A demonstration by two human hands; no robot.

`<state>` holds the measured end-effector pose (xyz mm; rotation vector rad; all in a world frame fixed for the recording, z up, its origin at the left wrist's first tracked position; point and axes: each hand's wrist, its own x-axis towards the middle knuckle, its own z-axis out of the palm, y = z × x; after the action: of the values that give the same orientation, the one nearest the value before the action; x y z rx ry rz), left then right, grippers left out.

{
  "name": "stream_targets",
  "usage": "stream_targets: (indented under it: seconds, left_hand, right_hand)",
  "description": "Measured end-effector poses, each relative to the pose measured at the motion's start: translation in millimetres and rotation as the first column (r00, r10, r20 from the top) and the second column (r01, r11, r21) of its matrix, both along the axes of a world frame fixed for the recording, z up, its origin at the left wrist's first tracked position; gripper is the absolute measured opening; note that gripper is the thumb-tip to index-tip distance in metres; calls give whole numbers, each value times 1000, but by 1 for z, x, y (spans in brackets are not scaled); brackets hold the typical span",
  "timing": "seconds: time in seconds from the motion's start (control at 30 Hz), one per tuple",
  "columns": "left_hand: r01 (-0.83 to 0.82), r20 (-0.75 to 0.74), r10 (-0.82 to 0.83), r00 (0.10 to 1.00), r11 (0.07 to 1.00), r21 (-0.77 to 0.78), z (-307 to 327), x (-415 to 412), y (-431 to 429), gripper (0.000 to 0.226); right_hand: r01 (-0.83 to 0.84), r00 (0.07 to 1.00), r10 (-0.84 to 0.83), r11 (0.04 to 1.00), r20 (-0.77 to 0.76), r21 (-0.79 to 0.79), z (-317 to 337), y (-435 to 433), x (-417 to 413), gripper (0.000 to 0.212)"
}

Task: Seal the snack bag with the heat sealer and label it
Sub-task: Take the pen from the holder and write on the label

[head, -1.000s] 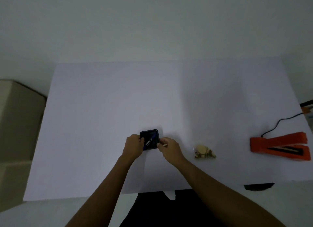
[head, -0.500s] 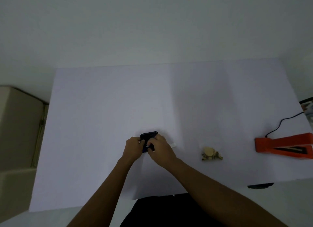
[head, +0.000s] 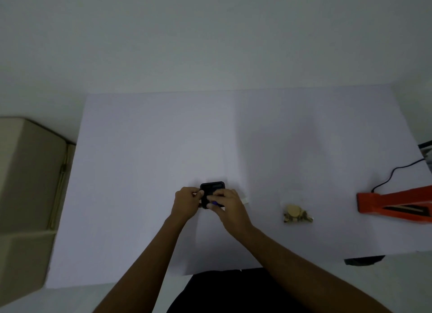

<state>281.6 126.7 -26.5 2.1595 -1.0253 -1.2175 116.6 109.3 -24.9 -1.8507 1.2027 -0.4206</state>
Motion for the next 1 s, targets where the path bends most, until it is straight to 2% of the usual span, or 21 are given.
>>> stream_targets:
  seconds: [0.07, 0.13, 0.2, 0.27, 0.37, 0.4, 0.53, 0.67, 0.77, 0.83, 0.93, 1.0]
  left_hand:
    - [-8, 29, 7, 1000, 1000, 30, 0, 0, 1, 26]
    - [-11, 96, 6, 995, 999, 50, 2, -1, 2, 35]
    - [-14, 142, 11, 990, 1000, 21, 7, -4, 2, 35]
    - [-14, 130, 18, 991, 999, -30, 13, -10, 2, 30]
    - [-10, 143, 30, 989, 990, -141, 21, -16, 5, 26]
    - [-2, 168, 30, 985, 986, -168, 23, -19, 7, 27]
    - [74, 248, -22, 969, 977, -200, 27, -31, 10, 28]
    - [107, 153, -67, 986, 956, -273, 38, -46, 9, 28]
    - [191, -84, -229, 970, 928, -320, 57, -62, 11, 21]
    - [288, -198, -359, 912, 905, -313, 65, -72, 12, 24]
    - [394, -169, -456, 874, 867, -304, 67, -86, 17, 29]
    - [461, -84, -504, 860, 837, -296, 67, -93, 19, 36]
  right_hand:
    - [194, 972, -204, 977, 115, 92, 20, -2, -6, 23]
    - [373, 891, -406, 910, 205, 181, 43, -7, -15, 23]
    - [465, 791, -540, 836, 288, 291, 63, -16, -26, 31]
    - [462, 720, -595, 795, 356, 394, 78, -25, -38, 32]
    - [387, 690, -609, 767, 391, 512, 84, -29, -54, 9]
    - [366, 670, -632, 738, 389, 566, 82, -29, -59, 8]
    - [179, 524, -771, 516, 363, 838, 78, -22, -73, 24]
    - [109, 545, -778, 436, 313, 893, 69, -8, -77, 12]
    - [137, 558, -787, 403, 266, 905, 62, -2, -77, 54]
    - [215, 598, -768, 430, 230, 877, 59, -1, -75, 63]
    - [300, 634, -752, 456, 183, 838, 60, -4, -68, 39]
    - [335, 617, -772, 432, 152, 837, 60, -6, -65, 36]
